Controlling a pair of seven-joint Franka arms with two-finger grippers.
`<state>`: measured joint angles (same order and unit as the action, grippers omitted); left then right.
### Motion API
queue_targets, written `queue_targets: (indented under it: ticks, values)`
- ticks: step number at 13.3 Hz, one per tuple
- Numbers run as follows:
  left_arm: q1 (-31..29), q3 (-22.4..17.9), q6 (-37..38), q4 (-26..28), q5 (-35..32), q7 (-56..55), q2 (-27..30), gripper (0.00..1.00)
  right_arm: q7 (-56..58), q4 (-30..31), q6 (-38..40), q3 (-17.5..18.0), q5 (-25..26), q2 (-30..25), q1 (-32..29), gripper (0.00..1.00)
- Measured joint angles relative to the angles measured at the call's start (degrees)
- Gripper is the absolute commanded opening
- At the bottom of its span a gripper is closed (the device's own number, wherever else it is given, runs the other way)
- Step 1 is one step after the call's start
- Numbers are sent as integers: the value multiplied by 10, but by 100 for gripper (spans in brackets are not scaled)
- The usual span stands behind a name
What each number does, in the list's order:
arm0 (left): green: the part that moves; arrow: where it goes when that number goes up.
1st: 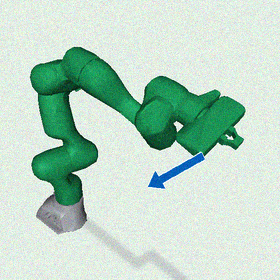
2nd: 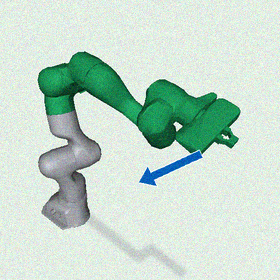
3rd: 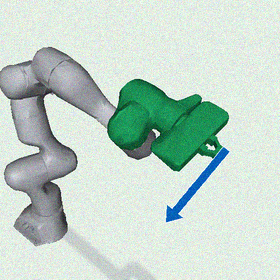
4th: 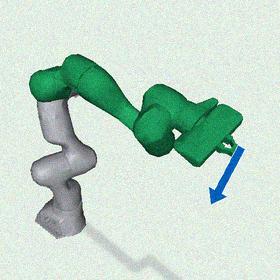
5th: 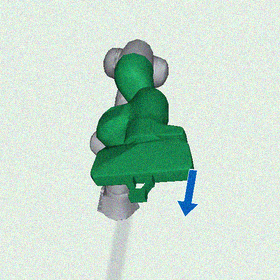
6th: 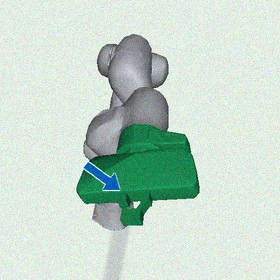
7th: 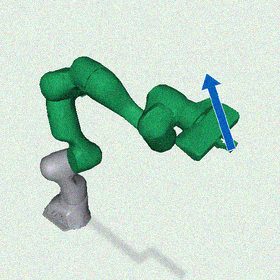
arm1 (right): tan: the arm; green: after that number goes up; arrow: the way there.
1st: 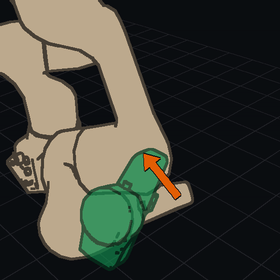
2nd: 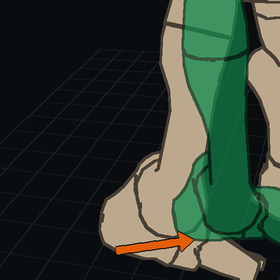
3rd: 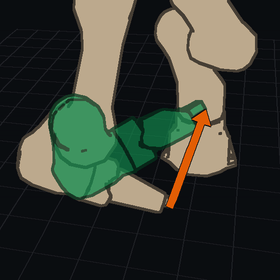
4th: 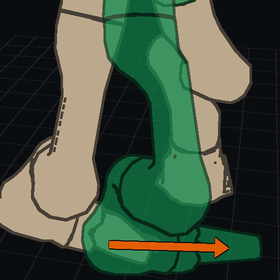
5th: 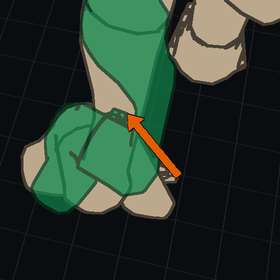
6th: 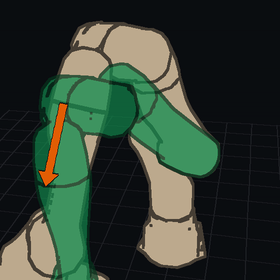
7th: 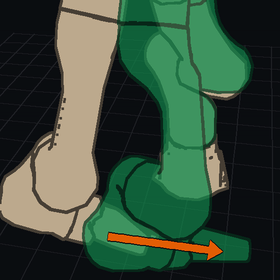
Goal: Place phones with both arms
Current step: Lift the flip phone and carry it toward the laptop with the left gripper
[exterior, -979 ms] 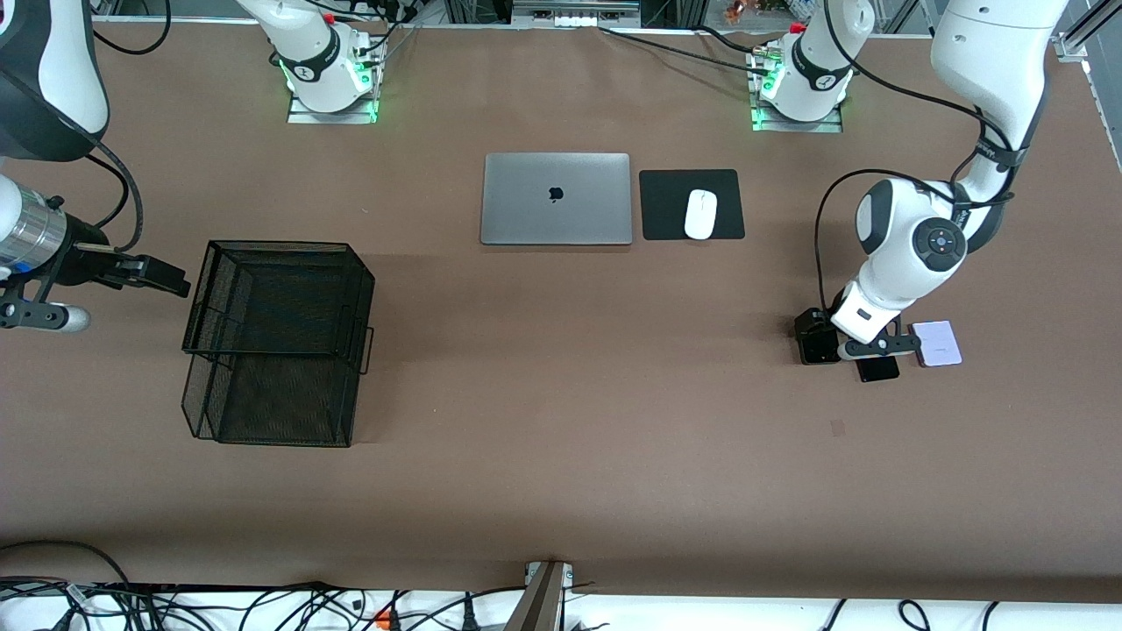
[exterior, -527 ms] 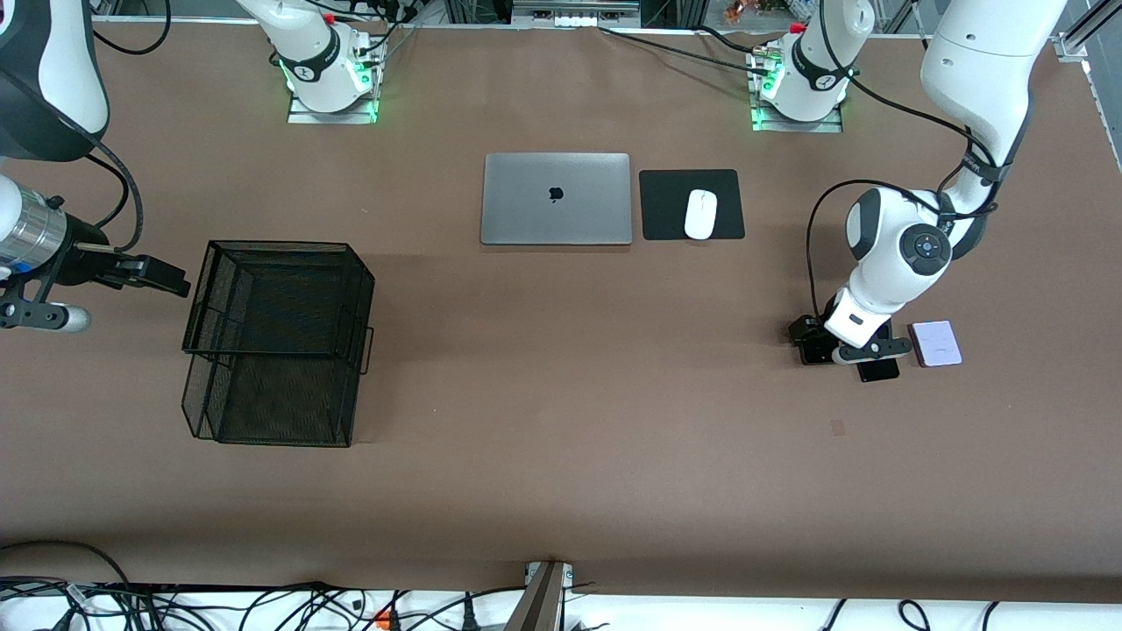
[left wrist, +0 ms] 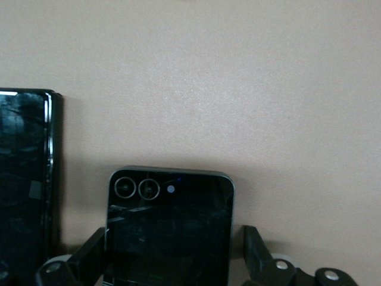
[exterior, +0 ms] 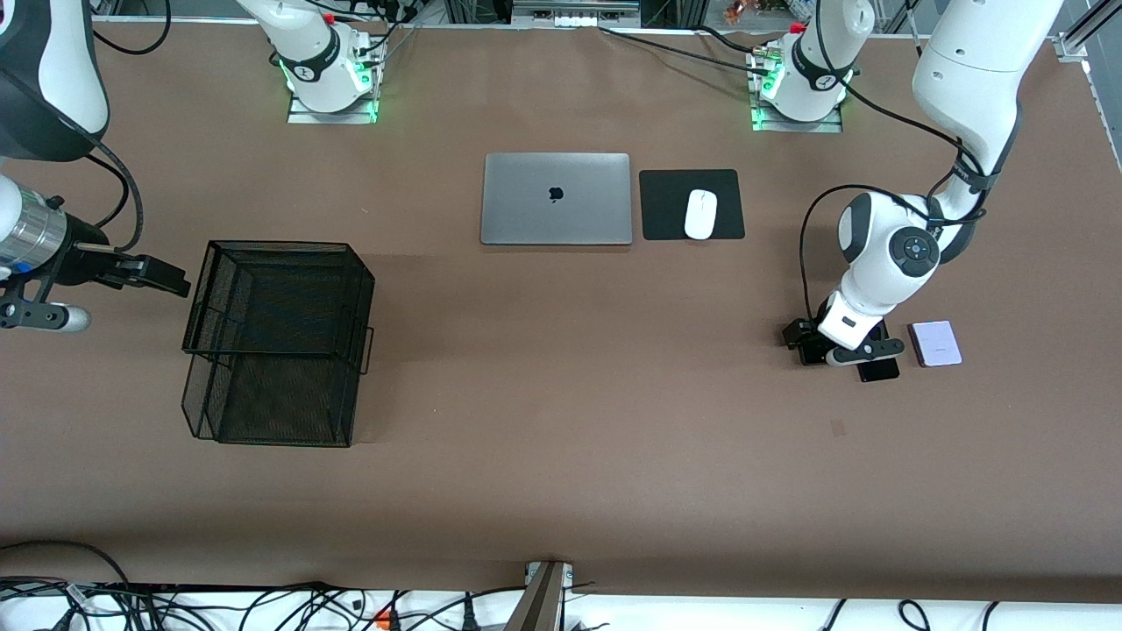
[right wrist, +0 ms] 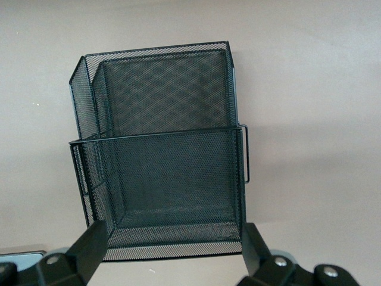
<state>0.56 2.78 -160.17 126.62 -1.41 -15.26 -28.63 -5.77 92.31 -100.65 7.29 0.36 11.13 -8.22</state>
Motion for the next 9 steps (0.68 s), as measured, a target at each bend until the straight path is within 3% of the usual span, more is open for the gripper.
queue_targets:
  ticks: [1,3,9]
  values:
    - [0,0,0,0,0,0,0,25,0,0,0,0,0,0,0,100]
    - [0,0,1,0,0,0,6,0,0,0,0,0,0,0,0,100]
    - [2,1,28,-17,0,-20,3,0,0,0,0,0,0,0,0,100]
